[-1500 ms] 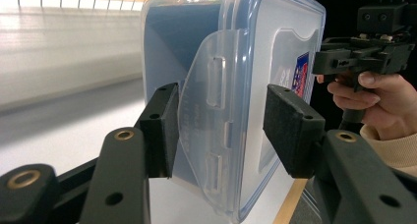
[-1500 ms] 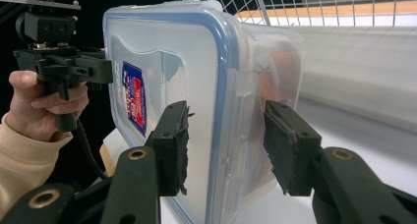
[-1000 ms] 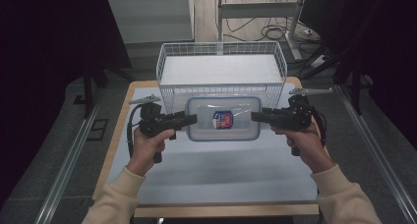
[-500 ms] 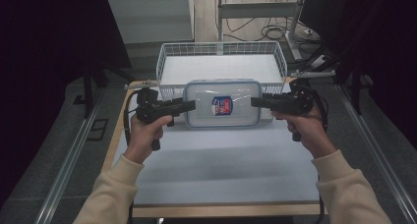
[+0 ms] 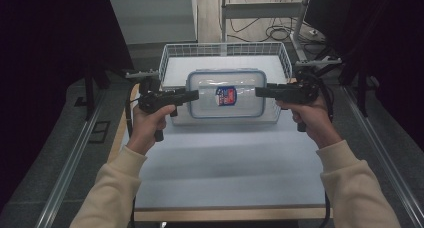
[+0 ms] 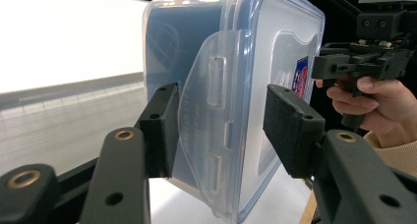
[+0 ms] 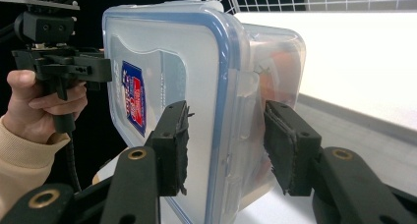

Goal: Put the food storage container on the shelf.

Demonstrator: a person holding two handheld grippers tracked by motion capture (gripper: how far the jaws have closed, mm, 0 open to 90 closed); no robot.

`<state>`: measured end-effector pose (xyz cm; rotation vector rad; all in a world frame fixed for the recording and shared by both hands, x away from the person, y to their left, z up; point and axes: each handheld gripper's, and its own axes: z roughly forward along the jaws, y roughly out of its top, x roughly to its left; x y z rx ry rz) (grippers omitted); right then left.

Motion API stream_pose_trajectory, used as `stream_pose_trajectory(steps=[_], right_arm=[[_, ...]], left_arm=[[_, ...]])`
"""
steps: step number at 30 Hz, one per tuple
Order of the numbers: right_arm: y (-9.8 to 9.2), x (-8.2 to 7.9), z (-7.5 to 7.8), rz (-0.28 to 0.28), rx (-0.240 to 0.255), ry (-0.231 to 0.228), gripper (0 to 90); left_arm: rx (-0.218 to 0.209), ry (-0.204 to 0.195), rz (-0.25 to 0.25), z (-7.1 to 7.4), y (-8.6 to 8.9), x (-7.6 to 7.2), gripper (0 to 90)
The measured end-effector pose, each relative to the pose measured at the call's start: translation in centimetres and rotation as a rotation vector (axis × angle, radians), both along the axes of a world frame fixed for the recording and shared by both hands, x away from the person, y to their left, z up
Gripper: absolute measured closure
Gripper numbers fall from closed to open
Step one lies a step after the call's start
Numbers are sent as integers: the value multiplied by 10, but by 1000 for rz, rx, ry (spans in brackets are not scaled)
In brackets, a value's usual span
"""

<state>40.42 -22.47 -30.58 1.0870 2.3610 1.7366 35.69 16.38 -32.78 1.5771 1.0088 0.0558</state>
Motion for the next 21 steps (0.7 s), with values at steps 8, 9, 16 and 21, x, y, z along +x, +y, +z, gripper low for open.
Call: stream_pose_trajectory(steps=[8,9,16,21], right_arm=[[1,17,11,-4,5,-4,531],[1,19,13,-4,6,-3,531],[4,39,23,-4,6,3,531],[7,57,28,-2,-2,22,531]], left_arm=[[2,-5,0,13,1,18,496],[2,-5,0,13,1,18,496],[-1,-1,1,23,4,38,497],[-11,6,8,26,7,54,497]])
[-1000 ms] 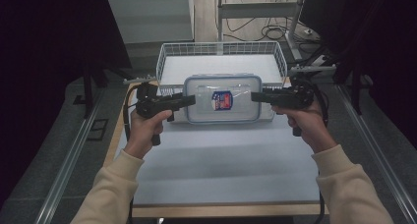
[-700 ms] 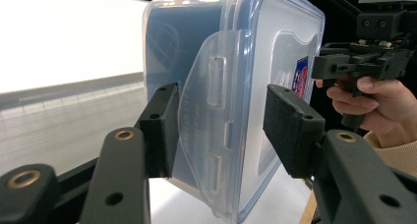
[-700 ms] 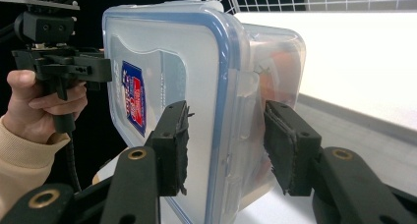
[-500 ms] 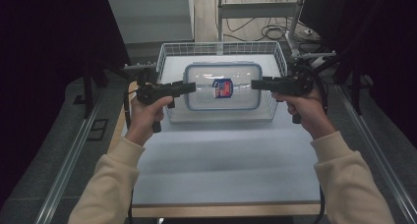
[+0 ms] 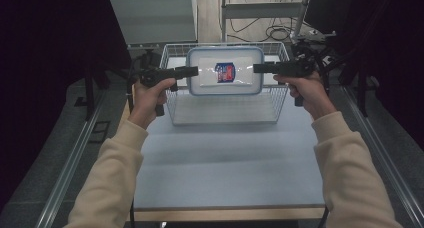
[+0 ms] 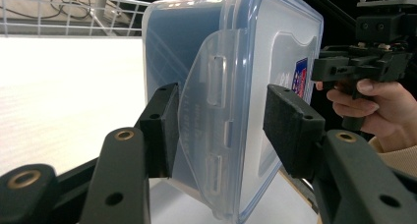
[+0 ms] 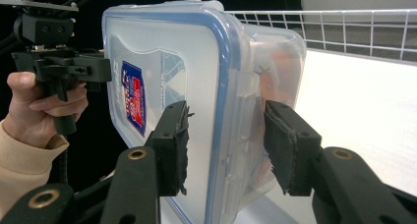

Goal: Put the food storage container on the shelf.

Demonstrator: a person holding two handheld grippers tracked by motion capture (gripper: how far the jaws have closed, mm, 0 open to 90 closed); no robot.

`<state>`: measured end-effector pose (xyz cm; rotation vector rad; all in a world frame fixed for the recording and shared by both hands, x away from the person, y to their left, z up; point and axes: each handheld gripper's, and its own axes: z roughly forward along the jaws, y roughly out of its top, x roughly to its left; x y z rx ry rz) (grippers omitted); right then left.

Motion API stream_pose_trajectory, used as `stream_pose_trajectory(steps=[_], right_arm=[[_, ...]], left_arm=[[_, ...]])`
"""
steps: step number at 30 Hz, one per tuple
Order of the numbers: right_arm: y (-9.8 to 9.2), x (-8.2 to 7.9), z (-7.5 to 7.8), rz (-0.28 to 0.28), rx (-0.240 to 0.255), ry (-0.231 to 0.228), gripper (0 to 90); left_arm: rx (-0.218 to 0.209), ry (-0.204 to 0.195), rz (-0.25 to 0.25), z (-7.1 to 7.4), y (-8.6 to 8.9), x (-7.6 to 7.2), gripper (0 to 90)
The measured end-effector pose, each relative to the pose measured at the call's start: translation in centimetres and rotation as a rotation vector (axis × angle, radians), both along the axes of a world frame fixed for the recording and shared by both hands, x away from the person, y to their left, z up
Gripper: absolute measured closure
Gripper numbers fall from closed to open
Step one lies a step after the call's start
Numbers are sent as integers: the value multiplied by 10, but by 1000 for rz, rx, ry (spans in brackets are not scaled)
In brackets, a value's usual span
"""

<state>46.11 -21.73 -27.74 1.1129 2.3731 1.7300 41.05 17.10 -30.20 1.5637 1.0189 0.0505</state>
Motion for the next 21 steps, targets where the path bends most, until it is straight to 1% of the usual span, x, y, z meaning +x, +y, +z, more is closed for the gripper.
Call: stream_pose_trajectory(steps=[1,2,5,6,7,8,9,10,11,12,14,15,16,21], right_arm=[[1,5,1,1,-1,7,531],[1,5,1,1,-1,7,531],[4,19,0,-3,-5,25,531],[5,21,0,-5,-6,34,531],[5,21,0,-5,-6,34,531],[6,25,0,-8,-6,38,530],[6,32,-1,-15,-8,46,530],[6,32,-1,-15,-8,46,530],[6,36,-2,-16,-10,50,529],[7,41,-5,-19,-9,67,530],[7,46,-7,-23,-9,77,528],[7,46,-7,-23,-9,77,528],[6,51,-10,-27,-9,87,526],[5,56,-12,-38,0,99,521]], left_arm=[[-1,13,1,0,2,8,497],[-1,13,1,0,2,8,497],[-11,24,5,-1,4,17,496],[-20,27,6,-3,5,24,497],[-20,27,6,-3,5,24,496],[-22,33,5,-4,6,29,496],[-28,52,7,-6,6,36,497],[-28,52,7,-6,6,36,496],[-29,58,8,-7,6,39,496],[-29,68,6,-9,6,45,496],[-25,74,4,-10,6,50,496],[-25,74,4,-10,6,50,496],[-27,89,5,-13,6,54,496],[-33,104,3,-15,5,59,495]])
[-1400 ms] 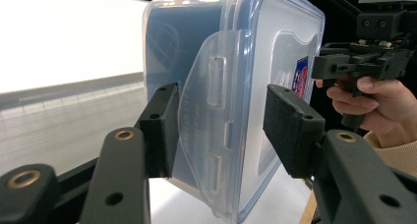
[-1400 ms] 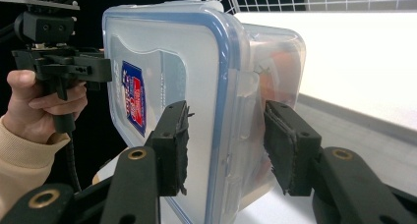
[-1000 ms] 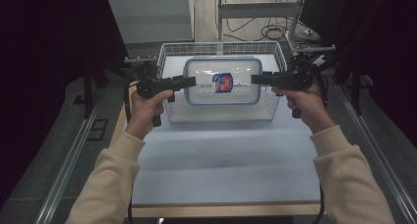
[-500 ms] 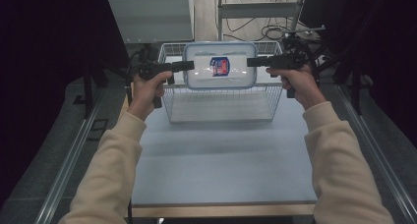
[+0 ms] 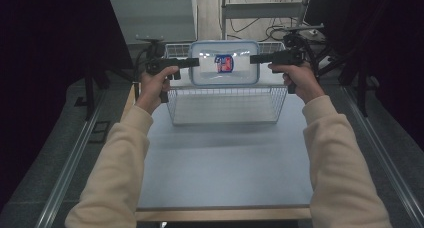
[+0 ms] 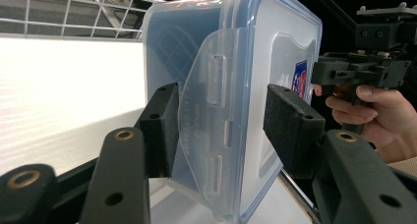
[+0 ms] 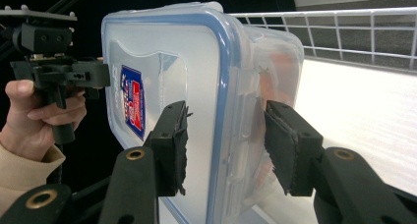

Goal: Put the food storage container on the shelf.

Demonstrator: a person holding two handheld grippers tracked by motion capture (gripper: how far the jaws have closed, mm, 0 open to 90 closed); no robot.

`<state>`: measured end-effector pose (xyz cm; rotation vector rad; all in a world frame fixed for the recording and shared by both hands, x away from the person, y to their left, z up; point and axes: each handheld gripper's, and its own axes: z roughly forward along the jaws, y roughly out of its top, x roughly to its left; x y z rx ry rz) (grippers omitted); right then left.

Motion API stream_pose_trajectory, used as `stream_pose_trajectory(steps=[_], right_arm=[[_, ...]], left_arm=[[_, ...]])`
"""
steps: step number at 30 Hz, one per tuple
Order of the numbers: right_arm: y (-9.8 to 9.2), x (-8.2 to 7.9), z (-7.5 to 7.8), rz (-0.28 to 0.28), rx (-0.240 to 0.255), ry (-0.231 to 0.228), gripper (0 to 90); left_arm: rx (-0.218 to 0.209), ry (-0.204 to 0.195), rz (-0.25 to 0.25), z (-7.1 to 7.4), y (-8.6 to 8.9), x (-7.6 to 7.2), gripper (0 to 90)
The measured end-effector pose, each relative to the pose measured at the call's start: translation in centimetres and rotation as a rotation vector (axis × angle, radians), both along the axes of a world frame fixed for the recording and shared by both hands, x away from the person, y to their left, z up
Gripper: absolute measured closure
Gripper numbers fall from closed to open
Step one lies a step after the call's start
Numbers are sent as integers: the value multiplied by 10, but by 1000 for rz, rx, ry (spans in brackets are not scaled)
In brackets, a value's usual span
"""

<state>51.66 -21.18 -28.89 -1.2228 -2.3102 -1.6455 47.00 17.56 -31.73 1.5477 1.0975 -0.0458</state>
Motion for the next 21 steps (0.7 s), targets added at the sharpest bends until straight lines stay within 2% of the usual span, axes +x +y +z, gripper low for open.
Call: stream_pose_trajectory(steps=[1,3,8,9,10,12,13,14,17,21], right_arm=[[0,3,0,-14,4,11,516],[0,5,0,-18,4,16,515],[1,15,0,-41,15,67,507],[1,19,-2,-56,26,90,505],[1,21,-3,-63,37,104,504],[1,23,-4,-70,47,113,503],[1,26,-7,-87,68,135,501],[1,26,-7,-87,68,135,501],[1,32,-12,-122,103,184,490],[3,32,-12,-152,87,191,481]], left_arm=[[-13,21,8,-1,-1,4,494],[-26,28,13,-1,-1,6,494],[-58,72,24,-5,2,17,493],[-72,92,31,-6,2,22,492],[-72,92,31,-6,2,22,490],[-90,115,40,-7,2,27,489],[-104,132,41,-10,3,31,484],[-104,132,41,-10,3,31,483],[-138,166,48,-15,5,40,475],[-149,191,54,-18,6,46,464]])
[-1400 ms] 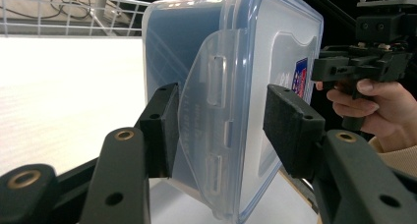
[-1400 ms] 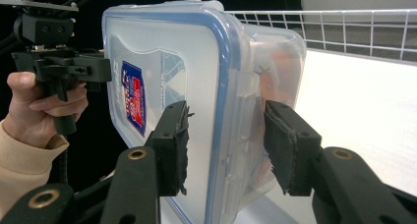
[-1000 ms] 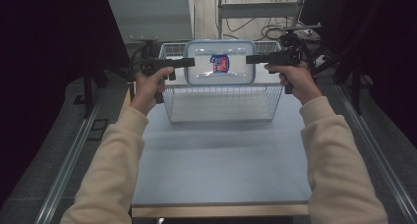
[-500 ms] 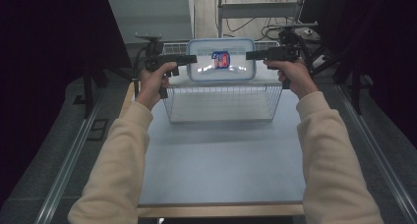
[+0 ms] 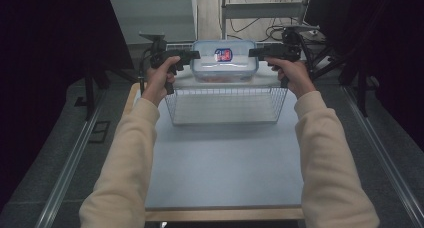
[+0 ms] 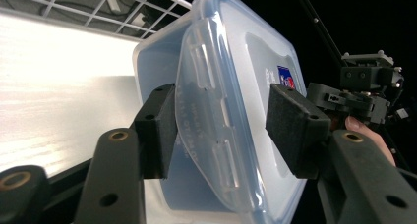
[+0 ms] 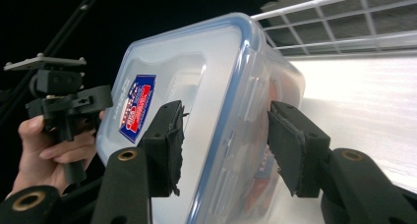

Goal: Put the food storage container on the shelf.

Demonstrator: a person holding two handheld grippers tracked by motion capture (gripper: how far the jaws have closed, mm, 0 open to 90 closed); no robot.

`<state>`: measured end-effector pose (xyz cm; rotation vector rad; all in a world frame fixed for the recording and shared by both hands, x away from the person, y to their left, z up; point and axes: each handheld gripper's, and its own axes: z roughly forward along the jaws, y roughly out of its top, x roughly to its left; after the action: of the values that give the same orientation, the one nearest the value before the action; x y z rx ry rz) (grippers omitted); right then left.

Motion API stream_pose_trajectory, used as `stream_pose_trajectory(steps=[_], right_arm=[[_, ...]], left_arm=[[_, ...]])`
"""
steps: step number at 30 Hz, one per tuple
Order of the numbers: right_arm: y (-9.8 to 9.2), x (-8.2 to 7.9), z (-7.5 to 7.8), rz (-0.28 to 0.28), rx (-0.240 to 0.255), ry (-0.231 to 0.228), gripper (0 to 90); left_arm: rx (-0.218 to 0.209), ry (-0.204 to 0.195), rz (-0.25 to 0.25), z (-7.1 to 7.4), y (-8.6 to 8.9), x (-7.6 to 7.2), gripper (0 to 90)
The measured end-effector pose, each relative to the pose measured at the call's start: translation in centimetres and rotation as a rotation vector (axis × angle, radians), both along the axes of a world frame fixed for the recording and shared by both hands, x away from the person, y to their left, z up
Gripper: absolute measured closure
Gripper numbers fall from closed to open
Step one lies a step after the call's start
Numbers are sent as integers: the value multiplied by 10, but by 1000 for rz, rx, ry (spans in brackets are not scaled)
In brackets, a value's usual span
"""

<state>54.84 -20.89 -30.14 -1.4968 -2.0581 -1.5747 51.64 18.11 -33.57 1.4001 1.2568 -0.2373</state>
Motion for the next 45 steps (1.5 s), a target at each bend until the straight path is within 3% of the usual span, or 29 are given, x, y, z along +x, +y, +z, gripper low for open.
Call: stream_pose_trajectory(steps=[1,2,5,9,10,12,14,16,18,19,21,24,26,27,28,30,31,32,34,35,36,37,40,45], right_arm=[[1,0,0,-19,-7,12,487],[4,0,-1,-38,-43,21,505],[4,-1,-2,-63,-27,24,507],[5,-5,-1,-92,-37,-14,487],[4,-9,2,-103,-31,-37,479],[3,-13,6,-98,-35,-64,469],[1,-19,8,-85,-44,-89,457],[0,-22,9,-75,-49,-106,451],[-4,-32,10,-53,-72,-140,418],[-4,-32,10,-53,-72,-140,418],[-9,-44,8,-28,-102,-180,387],[-13,-54,5,-6,-114,-200,367],[-19,-71,-1,25,-121,-233,349],[-19,-71,-1,25,-121,-233,349],[-25,-86,-7,49,-126,-262,341],[-30,-98,-12,62,-129,-279,336],[-33,-106,-16,71,-131,-288,332],[-36,-113,-19,76,-138,-298,331],[-40,-124,-25,85,-146,-312,321],[-40,-124,-25,85,-146,-312,321],[-45,-136,-32,96,-160,-327,317],[-45,-136,-32,96,-160,-327,317],[-54,-160,-50,121,-190,-344,300],[-60,-181,-69,139,-205,-358,290]], left_arm=[[19,6,13,0,0,1,450],[27,17,16,-2,-1,3,429],[24,15,19,-2,-1,3,396],[32,-7,36,2,-4,0,336],[11,-28,54,6,-3,-2,315],[17,-51,62,11,-3,-6,296],[62,-90,68,18,-3,-12,289],[74,-107,70,21,-3,-16,285],[130,-155,77,25,-4,-27,283],[130,-155,77,25,-4,-27,283],[162,-178,69,25,-4,-38,284],[161,-203,31,22,-1,-58,275],[225,-242,22,20,2,-77,271],[225,-242,22,20,2,-77,271],[235,-253,11,18,4,-86,270],[247,-258,-15,11,8,-106,268],[247,-258,-15,11,8,-106,267],[260,-267,-28,5,12,-119,268],[264,-269,-33,2,13,-124,269],[270,-277,-43,-2,15,-132,269],[285,-289,-47,-7,15,-144,271],[285,-289,-47,-7,15,-144,271],[294,-303,-72,-20,14,-165,272],[301,-316,-114,-45,7,-194,275]])
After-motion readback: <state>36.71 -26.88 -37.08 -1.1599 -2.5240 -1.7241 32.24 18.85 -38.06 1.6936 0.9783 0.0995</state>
